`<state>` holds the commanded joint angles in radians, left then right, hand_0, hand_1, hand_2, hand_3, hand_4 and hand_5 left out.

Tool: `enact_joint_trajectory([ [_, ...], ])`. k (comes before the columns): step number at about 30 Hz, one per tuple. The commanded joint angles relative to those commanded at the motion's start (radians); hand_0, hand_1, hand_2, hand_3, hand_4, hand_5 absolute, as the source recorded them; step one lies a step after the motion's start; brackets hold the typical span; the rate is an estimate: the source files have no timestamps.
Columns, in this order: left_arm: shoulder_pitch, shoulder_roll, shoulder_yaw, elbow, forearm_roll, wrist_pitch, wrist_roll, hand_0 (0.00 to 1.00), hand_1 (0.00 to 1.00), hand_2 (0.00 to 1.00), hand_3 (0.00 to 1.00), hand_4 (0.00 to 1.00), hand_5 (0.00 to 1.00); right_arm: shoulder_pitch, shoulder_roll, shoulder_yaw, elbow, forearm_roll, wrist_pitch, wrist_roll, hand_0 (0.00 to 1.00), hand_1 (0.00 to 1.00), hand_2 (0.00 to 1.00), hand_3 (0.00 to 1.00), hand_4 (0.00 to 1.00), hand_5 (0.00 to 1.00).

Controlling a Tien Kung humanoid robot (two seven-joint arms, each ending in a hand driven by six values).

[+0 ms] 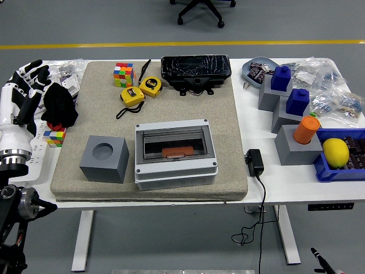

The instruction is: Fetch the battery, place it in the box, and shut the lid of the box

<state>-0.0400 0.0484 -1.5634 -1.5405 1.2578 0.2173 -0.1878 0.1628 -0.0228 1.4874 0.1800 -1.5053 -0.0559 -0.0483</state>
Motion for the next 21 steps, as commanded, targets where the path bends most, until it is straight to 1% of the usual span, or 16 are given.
enact_joint_trajectory([
  [9, -0.001, 0.001, 0.001, -0.002, 0.012, 0.003, 0.005, 0.672, 0.772, 0.738, 0.721, 0.998, 0.572, 0.0, -0.001, -0.001, 0.0, 0.001, 0.0, 0.0, 0.939, 0.795, 0.739, 0.78, 0.998, 0.998],
  [20, 0.001, 0.001, 0.002, -0.003, 0.025, 0.007, 0.007, 0.675, 0.77, 0.737, 0.717, 0.998, 0.567, -0.002, 0.0, -0.001, 0.0, -0.001, 0.0, -0.001, 0.939, 0.795, 0.739, 0.779, 0.998, 0.998],
  [21, 0.001, 0.001, 0.002, -0.003, 0.025, 0.008, 0.008, 0.716, 0.778, 0.736, 0.715, 0.998, 0.556, -0.003, 0.0, 0.0, 0.0, -0.002, 0.0, -0.001, 0.939, 0.795, 0.739, 0.78, 0.998, 0.998],
])
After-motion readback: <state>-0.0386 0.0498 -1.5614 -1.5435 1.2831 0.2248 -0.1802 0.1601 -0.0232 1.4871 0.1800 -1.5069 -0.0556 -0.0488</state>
